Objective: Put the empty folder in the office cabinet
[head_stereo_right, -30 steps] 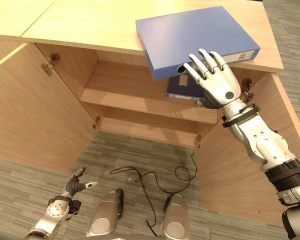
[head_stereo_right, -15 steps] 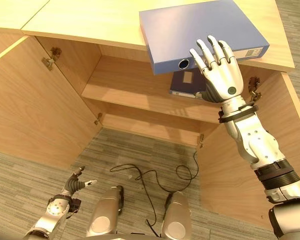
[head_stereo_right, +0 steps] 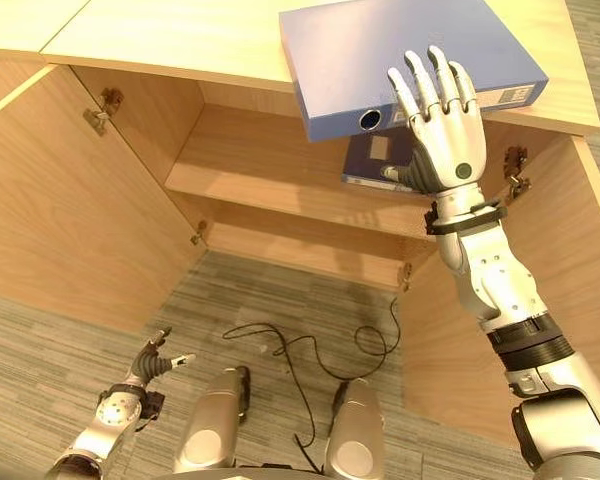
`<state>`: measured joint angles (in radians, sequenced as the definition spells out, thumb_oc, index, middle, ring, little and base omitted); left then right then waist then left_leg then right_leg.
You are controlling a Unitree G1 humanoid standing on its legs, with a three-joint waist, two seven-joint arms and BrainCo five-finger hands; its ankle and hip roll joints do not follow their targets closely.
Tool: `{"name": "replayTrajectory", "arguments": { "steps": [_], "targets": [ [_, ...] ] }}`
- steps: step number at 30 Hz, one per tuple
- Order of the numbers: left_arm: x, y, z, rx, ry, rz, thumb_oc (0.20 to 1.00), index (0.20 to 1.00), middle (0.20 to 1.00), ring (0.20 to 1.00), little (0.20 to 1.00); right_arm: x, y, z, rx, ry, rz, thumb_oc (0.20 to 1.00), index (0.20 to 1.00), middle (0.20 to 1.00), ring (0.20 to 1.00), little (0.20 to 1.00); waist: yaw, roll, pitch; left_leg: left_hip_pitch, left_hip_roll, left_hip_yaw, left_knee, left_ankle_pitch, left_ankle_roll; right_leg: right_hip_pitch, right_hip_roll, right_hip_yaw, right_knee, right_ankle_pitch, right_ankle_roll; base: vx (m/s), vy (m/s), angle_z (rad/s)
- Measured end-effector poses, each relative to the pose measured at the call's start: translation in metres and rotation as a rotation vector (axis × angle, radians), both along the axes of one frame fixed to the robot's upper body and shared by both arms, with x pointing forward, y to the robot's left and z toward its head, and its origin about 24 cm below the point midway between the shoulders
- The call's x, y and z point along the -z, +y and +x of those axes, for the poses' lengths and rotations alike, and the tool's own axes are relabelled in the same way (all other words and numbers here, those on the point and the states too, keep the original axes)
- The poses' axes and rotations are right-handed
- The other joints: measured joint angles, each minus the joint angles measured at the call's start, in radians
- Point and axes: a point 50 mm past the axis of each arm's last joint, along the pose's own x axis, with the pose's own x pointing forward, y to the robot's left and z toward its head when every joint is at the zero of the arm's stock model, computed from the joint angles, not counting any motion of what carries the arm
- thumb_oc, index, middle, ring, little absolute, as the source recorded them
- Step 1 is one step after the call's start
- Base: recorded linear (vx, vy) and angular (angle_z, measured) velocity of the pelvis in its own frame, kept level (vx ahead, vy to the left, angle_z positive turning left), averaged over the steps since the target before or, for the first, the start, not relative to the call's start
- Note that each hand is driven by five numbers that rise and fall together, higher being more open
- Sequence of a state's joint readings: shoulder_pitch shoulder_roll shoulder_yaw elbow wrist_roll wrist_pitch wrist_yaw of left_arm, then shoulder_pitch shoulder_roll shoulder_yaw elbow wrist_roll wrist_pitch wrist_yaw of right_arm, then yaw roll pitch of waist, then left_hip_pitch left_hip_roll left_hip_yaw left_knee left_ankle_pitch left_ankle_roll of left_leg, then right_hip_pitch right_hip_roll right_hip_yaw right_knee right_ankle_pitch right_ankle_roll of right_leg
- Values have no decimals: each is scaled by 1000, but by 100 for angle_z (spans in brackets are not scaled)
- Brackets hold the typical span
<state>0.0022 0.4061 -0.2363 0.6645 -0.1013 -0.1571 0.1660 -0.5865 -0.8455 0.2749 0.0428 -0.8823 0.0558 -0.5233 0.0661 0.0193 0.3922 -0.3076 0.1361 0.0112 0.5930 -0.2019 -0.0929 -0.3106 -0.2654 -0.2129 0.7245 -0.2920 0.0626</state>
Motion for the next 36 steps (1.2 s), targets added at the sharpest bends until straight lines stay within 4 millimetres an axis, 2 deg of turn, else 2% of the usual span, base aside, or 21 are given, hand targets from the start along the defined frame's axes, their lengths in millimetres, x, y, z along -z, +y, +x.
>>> {"name": "replayTrajectory", "arguments": {
  "steps": [6,9,12,15,19,30,31,32,33,36],
  "targets": [
    [-1,0,2,2,-5,1,1000,1000,1000,1000,1000,-17,1,20,47,-15,-20,1000,1000,1000,1000,1000,27,2,1,-2,0,-18,4,2,-3,0,-3,-15,24,-16,-11,-6,-16,7],
    [0,-1,0,7,3,2,1000,1000,1000,1000,1000,-19,0,25,67,-12,-23,1000,1000,1000,1000,1000,37,3,1,-4,0,-19,2,3,-4,1,-3,-19,26,-18,-12,-6,-3,5],
    [1,-1,0,5,5,3,1000,1000,1000,1000,1000,-12,0,29,82,20,-39,1000,1000,1000,1000,1000,49,5,2,-9,-1,-23,2,3,-5,0,-4,-24,26,-18,-12,-7,0,4],
    [0,-1,1,10,-1,2,1000,1000,1000,1000,1000,-17,4,36,87,23,-64,1000,1000,1000,1000,1000,52,18,9,-20,-9,-43,3,8,-12,0,-12,-38,28,-19,-13,3,1,16],
    [0,0,0,7,4,5,1000,1000,1000,1000,1000,-16,8,36,77,32,-78,1000,1000,1000,1000,1000,62,20,11,-31,-13,-47,7,9,-14,-1,-18,-49,31,-23,-12,1,0,8],
    [-1,0,2,1,-6,1,1000,1000,1000,1000,1000,-15,9,37,75,43,-83,1000,1000,1000,1000,1000,55,19,11,-27,-14,-49,11,9,-14,1,-18,-49,38,-28,-14,3,0,0],
    [-1,0,2,1,-6,1,1000,1000,1000,1000,1000,-15,9,37,75,43,-83,727,727,727,727,727,55,19,11,-27,-14,-49,11,9,-14,1,-18,-49,38,-28,-14,0,0,0],
    [-1,0,2,0,-6,1,1000,1000,1000,1000,1000,-15,9,37,75,43,-83,542,542,542,542,542,55,19,11,-27,-14,-50,11,9,-14,1,-18,-49,38,-28,-14,0,0,0],
    [-1,0,2,-2,-7,2,1000,1000,1000,1000,1000,-15,9,37,76,45,-83,200,200,200,200,200,55,18,11,-27,-14,-50,11,10,-14,1,-18,-49,38,-28,-14,0,0,0],
    [-1,0,2,-5,-8,4,1000,1000,1000,1000,1000,-15,9,37,74,45,-83,200,200,200,200,200,56,18,11,-27,-14,-52,11,10,-14,1,-18,-49,38,-28,-14,0,0,0]
  ]
}}
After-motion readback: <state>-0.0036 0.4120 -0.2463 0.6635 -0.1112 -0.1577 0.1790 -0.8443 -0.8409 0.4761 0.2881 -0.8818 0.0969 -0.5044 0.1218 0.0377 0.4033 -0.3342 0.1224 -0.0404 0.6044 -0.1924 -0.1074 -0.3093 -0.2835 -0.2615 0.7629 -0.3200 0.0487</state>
